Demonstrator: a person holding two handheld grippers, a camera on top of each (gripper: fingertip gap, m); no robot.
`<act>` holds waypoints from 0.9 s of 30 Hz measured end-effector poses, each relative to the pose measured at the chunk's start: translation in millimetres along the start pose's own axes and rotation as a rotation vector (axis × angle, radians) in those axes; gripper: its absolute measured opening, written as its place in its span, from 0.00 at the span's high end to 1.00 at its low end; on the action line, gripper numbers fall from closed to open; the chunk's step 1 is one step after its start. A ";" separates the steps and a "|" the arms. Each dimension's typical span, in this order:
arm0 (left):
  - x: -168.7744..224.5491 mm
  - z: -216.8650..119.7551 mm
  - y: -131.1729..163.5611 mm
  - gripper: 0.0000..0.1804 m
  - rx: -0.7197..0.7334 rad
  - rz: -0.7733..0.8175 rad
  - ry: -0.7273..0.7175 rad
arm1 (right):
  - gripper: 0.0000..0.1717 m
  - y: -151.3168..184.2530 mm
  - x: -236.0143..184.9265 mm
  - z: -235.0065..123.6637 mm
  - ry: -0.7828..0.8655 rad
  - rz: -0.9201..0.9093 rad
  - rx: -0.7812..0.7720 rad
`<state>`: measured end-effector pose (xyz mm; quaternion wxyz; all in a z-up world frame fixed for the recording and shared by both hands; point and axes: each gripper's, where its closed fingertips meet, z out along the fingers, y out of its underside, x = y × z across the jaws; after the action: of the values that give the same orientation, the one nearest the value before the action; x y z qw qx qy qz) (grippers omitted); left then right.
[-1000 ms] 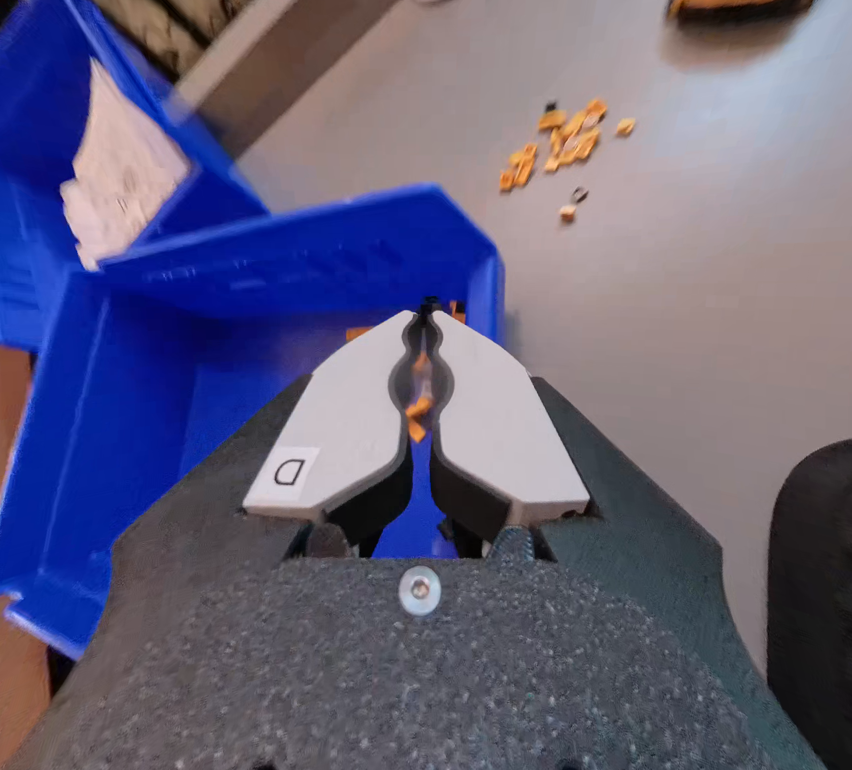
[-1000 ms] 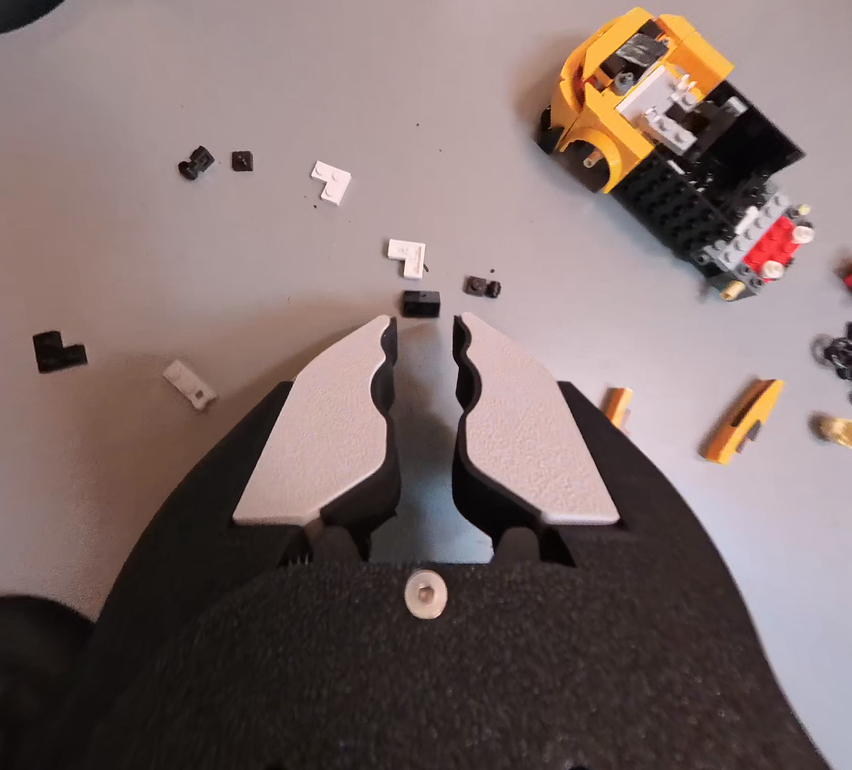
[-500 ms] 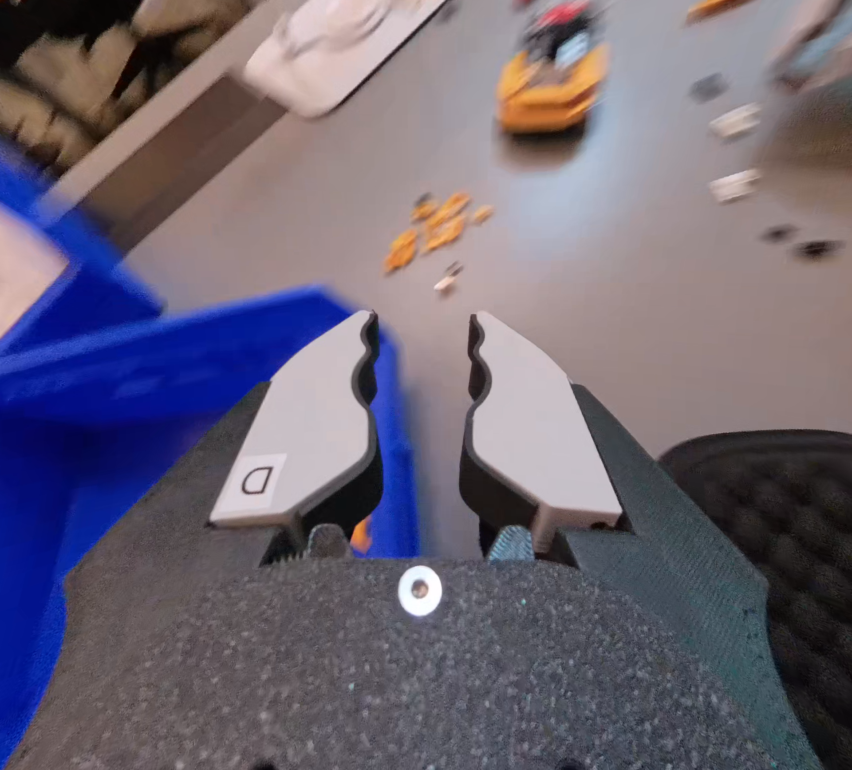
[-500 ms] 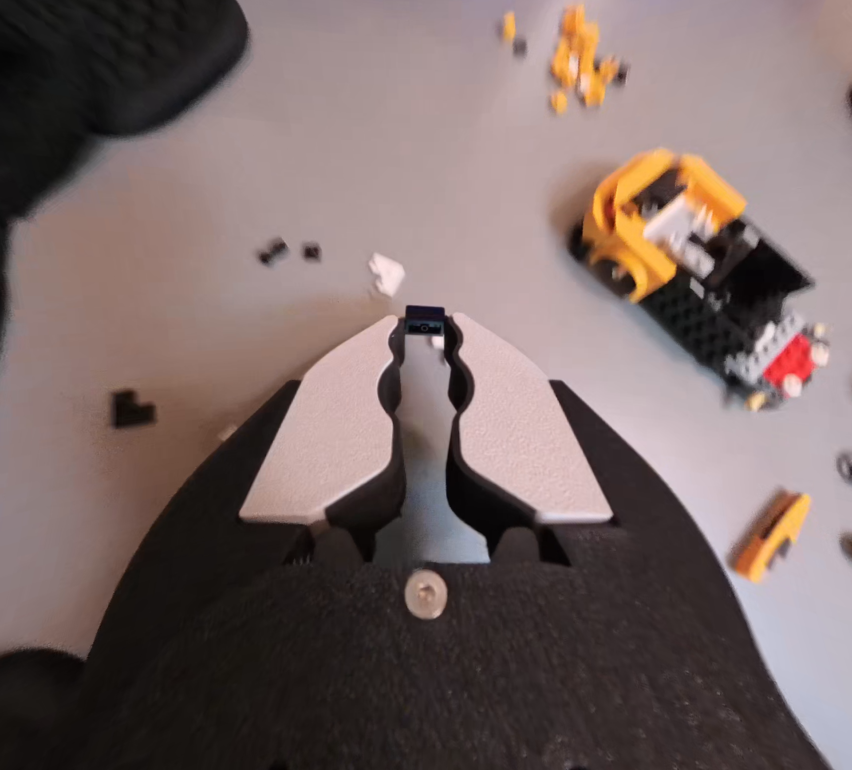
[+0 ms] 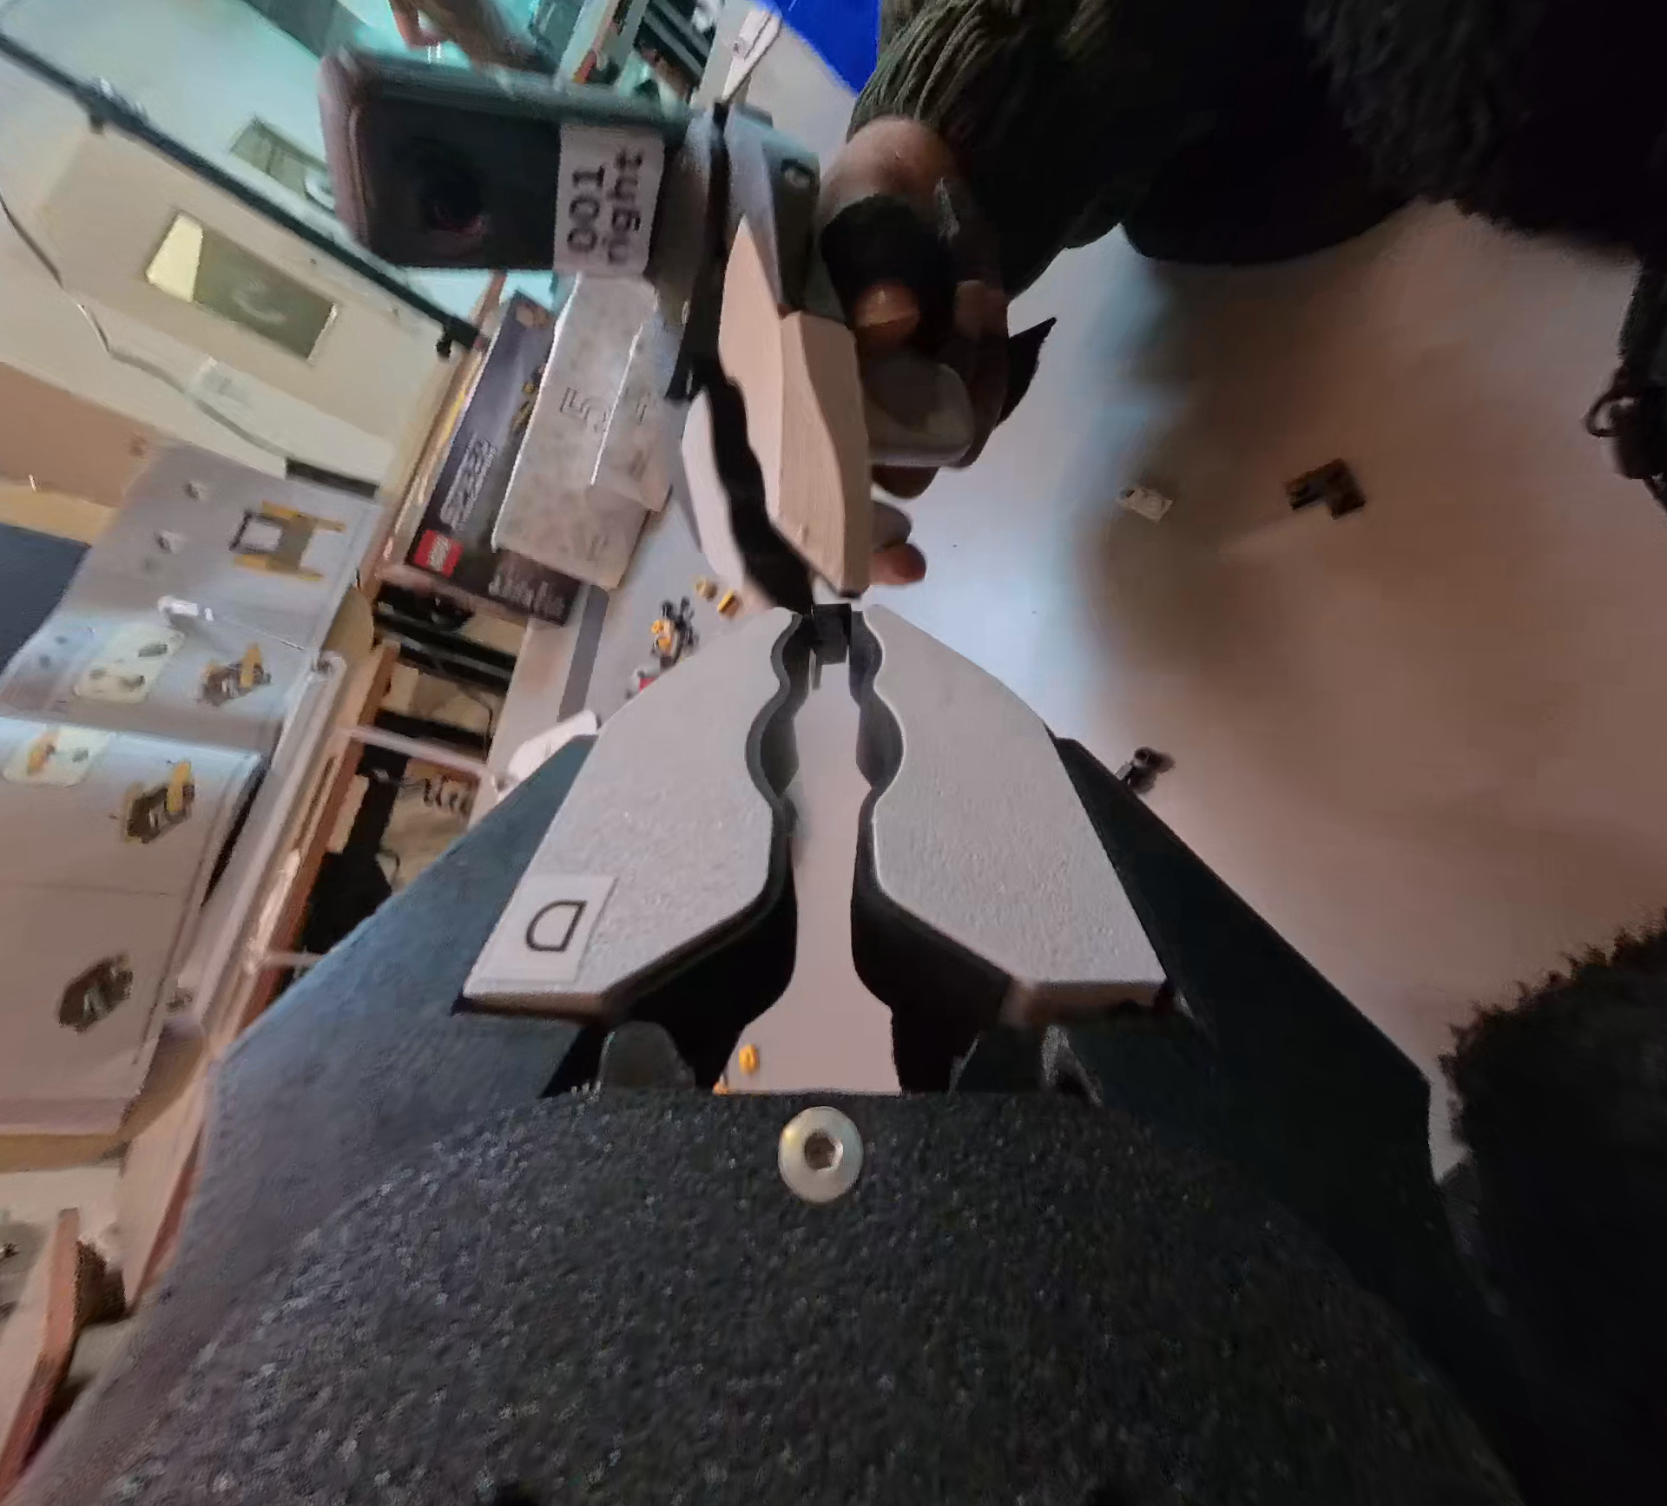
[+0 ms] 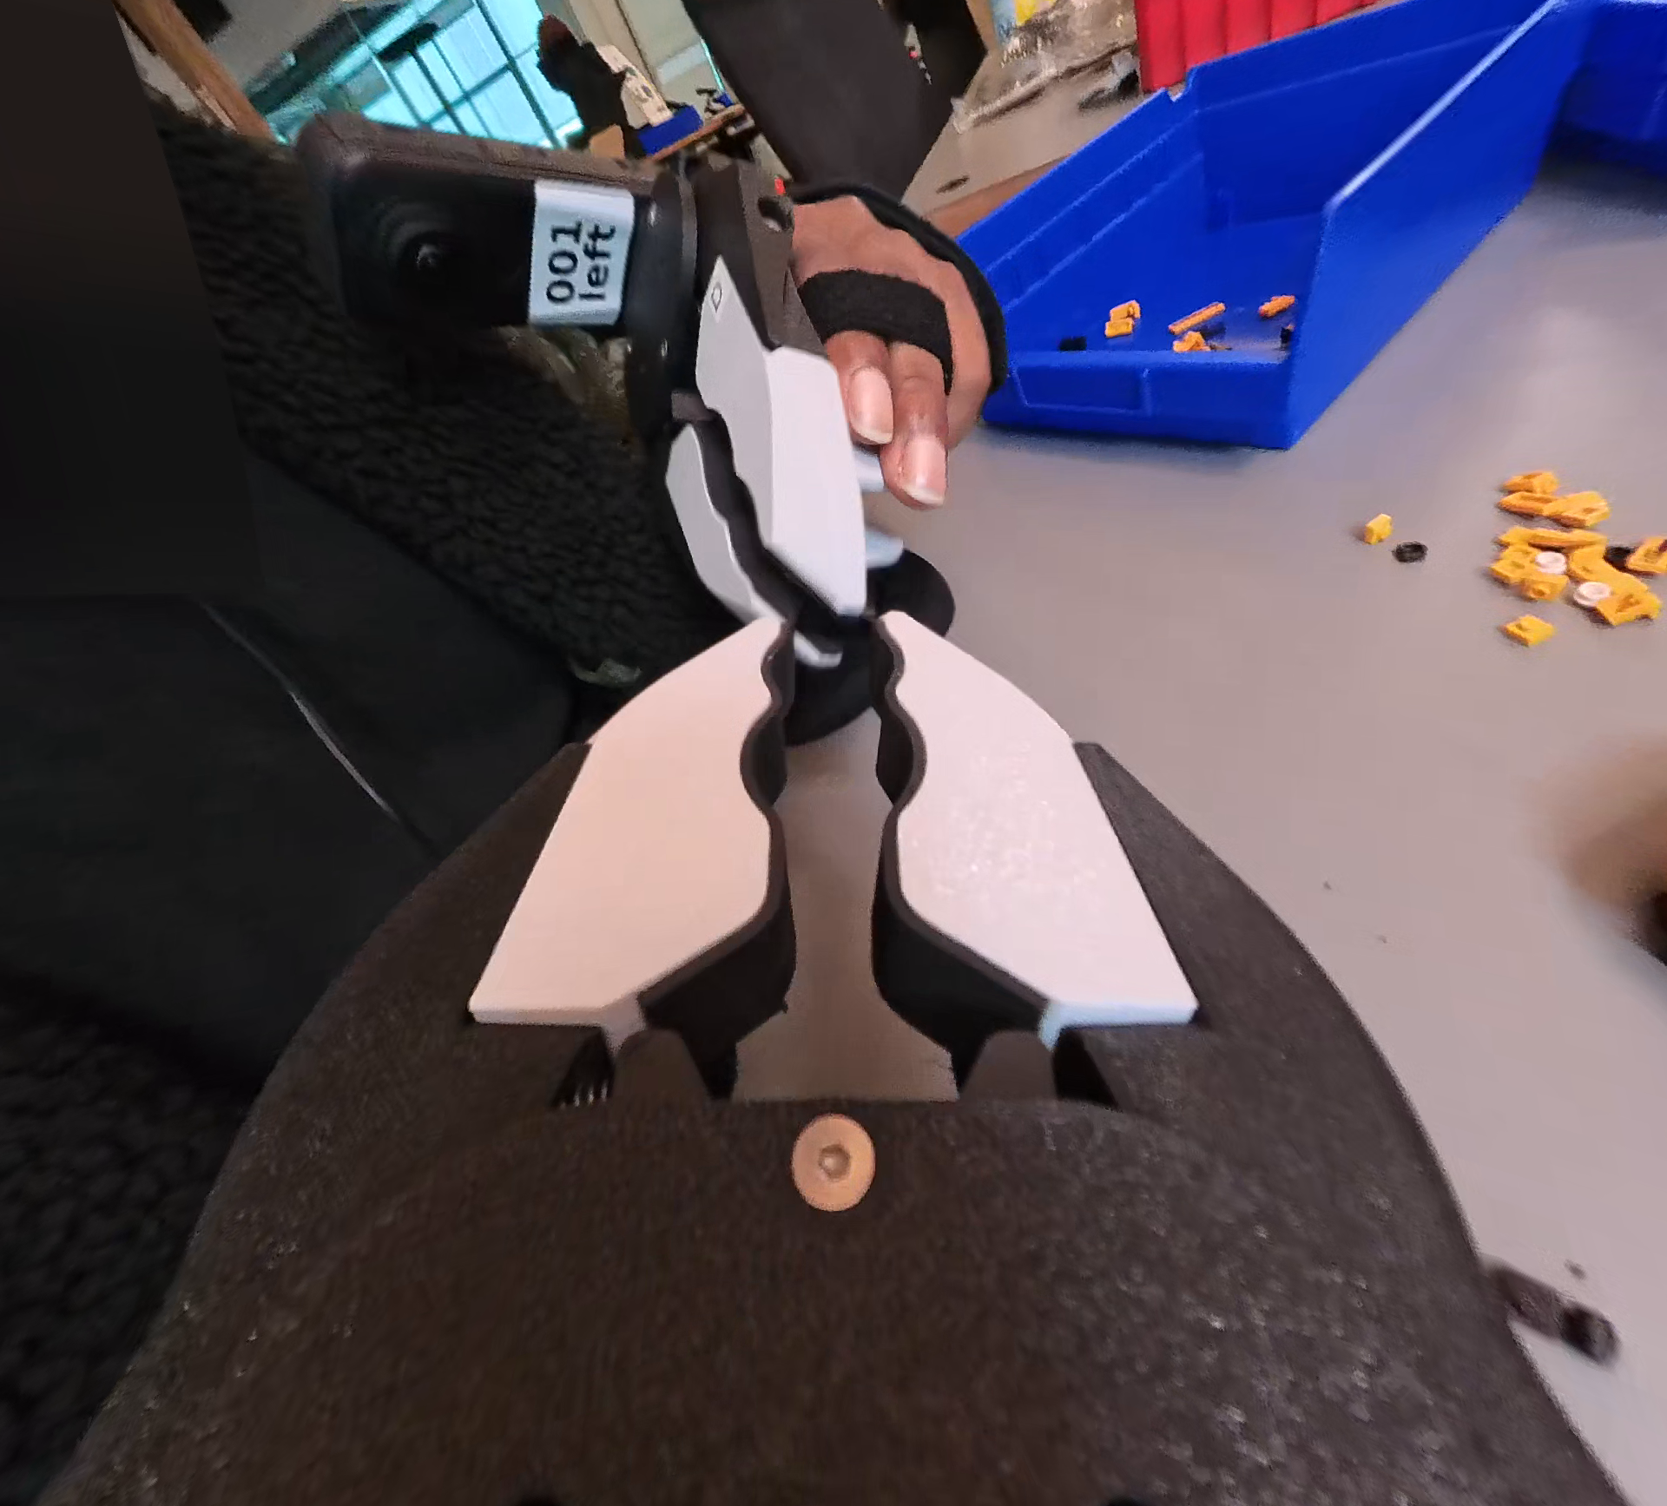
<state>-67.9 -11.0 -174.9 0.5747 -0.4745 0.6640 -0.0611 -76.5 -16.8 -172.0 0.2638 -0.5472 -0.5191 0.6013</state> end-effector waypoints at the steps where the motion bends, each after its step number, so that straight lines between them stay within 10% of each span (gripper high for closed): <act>1: -5.1 -2.9 7.4 0.96 -0.033 -0.018 -0.018 | 0.90 2.2 5.3 -3.6 0.023 -0.001 -0.018; 7: -55.3 -72.8 105.0 0.96 -0.394 -0.320 -0.210 | 0.87 61.4 83.1 -61.0 0.475 -0.185 -0.434; 16: -35.3 -150.6 220.7 0.84 -0.813 -0.956 -0.273 | 0.86 102.1 107.8 -61.2 0.571 -0.168 -0.657; 20: -45.7 -144.0 213.3 0.77 -0.741 -0.929 -0.319 | 0.91 103.5 105.6 -59.1 0.556 -0.158 -0.666; 27: -31.7 -56.7 96.3 0.79 -0.271 -0.598 -0.026 | 0.91 75.6 77.3 -26.2 0.413 -0.187 -0.459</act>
<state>-172.0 37.1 -194.1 0.4714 -0.7212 0.4901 -0.1320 -53.4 36.1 -267.1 0.2872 -0.6527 -0.6248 0.3179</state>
